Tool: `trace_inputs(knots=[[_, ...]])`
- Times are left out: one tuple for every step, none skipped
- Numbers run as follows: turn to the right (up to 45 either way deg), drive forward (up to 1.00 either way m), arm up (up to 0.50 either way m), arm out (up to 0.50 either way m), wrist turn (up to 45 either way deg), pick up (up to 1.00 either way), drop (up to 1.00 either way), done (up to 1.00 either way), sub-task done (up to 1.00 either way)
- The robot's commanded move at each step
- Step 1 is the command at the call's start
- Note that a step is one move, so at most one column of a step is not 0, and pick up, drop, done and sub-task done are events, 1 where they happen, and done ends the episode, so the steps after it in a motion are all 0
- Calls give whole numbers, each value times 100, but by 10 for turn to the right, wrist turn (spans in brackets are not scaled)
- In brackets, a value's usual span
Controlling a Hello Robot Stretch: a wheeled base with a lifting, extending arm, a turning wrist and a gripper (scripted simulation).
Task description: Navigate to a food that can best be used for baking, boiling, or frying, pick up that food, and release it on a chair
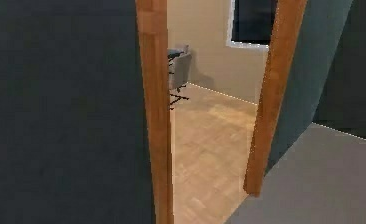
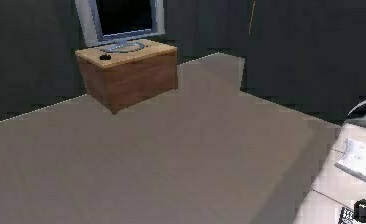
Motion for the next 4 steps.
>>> trace_inputs(knots=[[0,20,0,0,0,0,0,0,0],[450,0,0,0,0,0,0,0,0],[240,0,0,0,0,0,0,0,0],[0,40,0,0,0,0,0,0,0]])
